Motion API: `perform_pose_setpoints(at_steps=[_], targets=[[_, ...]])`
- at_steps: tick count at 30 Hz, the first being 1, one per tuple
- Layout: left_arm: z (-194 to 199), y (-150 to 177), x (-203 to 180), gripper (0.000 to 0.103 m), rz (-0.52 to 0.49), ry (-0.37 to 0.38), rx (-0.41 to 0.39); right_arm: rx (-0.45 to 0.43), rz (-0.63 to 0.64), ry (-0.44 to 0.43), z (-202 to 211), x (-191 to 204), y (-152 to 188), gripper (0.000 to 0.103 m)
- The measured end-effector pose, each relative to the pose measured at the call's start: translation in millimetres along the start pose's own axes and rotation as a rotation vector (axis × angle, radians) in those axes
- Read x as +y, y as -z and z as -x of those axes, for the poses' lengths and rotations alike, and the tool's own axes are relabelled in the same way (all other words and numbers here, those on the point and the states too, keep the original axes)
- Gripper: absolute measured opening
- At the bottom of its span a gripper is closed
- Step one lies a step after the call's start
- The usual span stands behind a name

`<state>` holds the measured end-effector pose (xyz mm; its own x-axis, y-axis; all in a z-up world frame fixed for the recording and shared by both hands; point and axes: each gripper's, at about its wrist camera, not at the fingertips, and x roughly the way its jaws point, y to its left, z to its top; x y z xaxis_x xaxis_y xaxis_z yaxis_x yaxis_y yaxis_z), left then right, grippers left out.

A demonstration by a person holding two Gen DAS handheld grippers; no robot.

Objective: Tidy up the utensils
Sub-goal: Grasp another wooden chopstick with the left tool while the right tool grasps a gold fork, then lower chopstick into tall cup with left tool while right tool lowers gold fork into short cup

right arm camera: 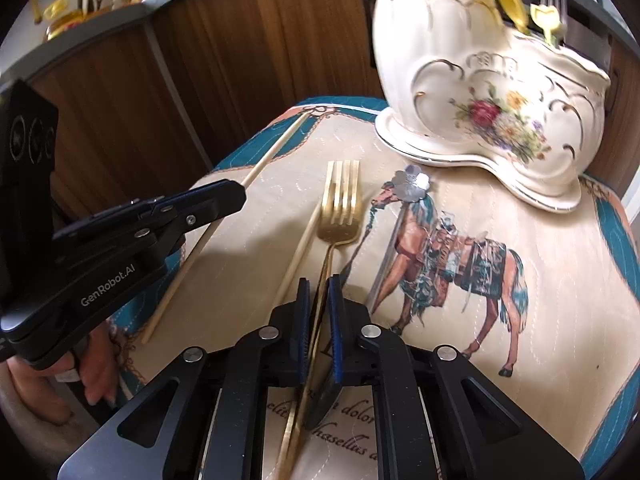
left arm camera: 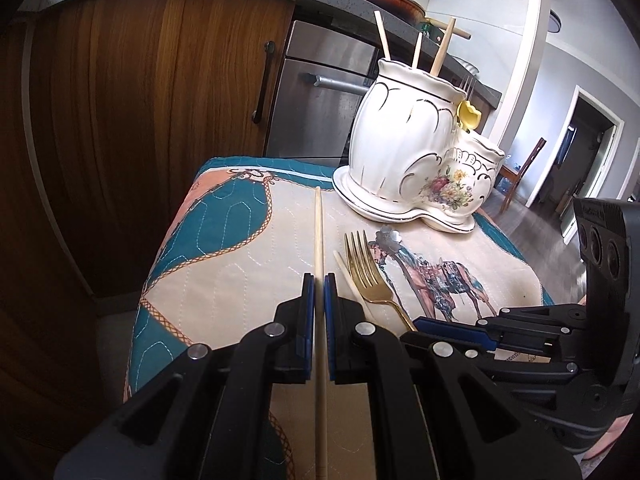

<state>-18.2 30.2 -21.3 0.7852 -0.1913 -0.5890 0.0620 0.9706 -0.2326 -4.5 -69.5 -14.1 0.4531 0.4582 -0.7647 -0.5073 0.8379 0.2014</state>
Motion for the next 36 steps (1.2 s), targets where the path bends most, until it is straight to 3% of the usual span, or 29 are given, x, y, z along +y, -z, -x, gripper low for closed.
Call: perform_pose_setpoints(at_steps=[11, 15, 22, 27, 36], targets=[[1.1, -0.2, 1.4, 0.005, 0.01, 0.012, -0.005, -0.096, -0.052, -0.04, 36.1, -21.3, 7.3, 0.007], [8.2, -3.2, 0.6, 0.005, 0.011, 0.021, -0.042, -0.178, -0.071, -0.052, 61.0, -31.3, 13.0, 0.007], [41.0, -32.2, -3.6, 0.005, 0.002, 0.088, -0.204, -0.381, -0.067, 0.017, 115.6, -44.0, 11.8, 0.007], [48.1, -69.3, -9.7, 0.005, -0.018, 0.153, -0.277, -0.525, -0.061, 0.141, 137.1, -53.4, -4.6, 0.007], [30.4, -134.3, -21.6, 0.005, -0.037, 0.222, -0.377, -0.667, -0.058, 0.237, 160.7, -79.4, -54.8, 0.007]])
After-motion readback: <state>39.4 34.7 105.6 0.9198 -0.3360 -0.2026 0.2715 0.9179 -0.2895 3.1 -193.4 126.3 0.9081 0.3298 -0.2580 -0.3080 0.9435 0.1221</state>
